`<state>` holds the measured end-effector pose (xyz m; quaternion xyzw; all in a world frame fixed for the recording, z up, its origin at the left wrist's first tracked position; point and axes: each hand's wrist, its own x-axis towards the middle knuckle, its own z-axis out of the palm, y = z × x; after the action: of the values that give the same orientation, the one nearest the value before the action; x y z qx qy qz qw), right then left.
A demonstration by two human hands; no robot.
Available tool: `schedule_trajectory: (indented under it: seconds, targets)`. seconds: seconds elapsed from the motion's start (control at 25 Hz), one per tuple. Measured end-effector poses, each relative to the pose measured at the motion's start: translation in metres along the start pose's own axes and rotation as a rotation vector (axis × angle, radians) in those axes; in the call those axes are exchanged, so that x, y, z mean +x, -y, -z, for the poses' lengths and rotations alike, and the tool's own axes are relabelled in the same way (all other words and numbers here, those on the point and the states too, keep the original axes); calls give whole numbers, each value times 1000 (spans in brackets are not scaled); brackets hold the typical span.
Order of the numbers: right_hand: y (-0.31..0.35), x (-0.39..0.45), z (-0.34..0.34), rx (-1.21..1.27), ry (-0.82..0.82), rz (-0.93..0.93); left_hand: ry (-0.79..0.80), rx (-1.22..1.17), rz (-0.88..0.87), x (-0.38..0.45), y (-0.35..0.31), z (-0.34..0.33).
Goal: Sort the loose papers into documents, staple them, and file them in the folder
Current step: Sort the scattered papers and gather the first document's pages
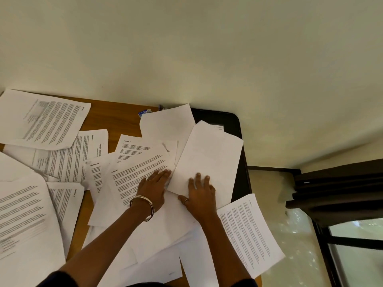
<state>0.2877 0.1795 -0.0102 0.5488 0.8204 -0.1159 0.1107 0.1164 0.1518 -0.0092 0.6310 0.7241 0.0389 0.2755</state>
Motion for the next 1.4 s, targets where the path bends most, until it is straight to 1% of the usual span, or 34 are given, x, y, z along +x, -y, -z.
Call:
schedule_trajectory:
  seconds: [0.04,0.08,0.12,0.16,0.2,0.24,0.28,0.32,0.36,0.4,0.44,0.52,0.68,0.76,0.88,1.0,1.28,1.36,1.4]
  targets:
    - [2,-7,3,44,-64,104,-69,-68,-21,-1,1,0]
    - [2,-12,7,188,-193,183,-148,-176,-41,-4,3,1]
    - [0,-16,21,390,-291,176,-234,-310,-43,-6,5,4]
    - [-2,-18,40,596,-310,84,-308,-456,-16,-8,8,7]
    - [-4,-21,65,889,-214,-28,-359,-594,27,-9,11,12]
    - [-10,-23,84,1212,-110,-108,-374,-732,94,-10,15,18]
    - [-18,-24,99,1503,-46,-171,-363,-899,172,-12,16,25]
    - [-26,-23,111,1723,-42,-213,-326,-1104,260,-13,17,34]
    - [-33,-21,118,1874,-71,-254,-271,-1321,351,-13,16,43]
    - [-40,-20,120,1941,-98,-300,-219,-1496,423,-13,17,51]
    - [-46,-18,117,1930,-112,-341,-193,-1606,456,-15,18,57]
    - [-55,-15,104,1826,-112,-438,-211,-1658,456,-20,24,62]
    - [-69,-11,70,1570,-154,-628,-352,-1619,505,-32,37,56]
    - [-73,-16,52,1509,-156,-720,-421,-1600,536,-42,37,53]
    - [-76,-27,23,1456,-146,-823,-465,-1604,553,-49,35,49]
    - [-72,-34,5,1392,-140,-848,-471,-1569,563,-50,38,48]
    - [-60,-42,-3,1473,-207,-845,-474,-1517,586,-48,55,45]
    - [-57,-45,0,1459,-217,-823,-482,-1532,609,-46,59,44]
    - [-57,-46,1,1420,-196,-800,-491,-1533,623,-45,61,43]
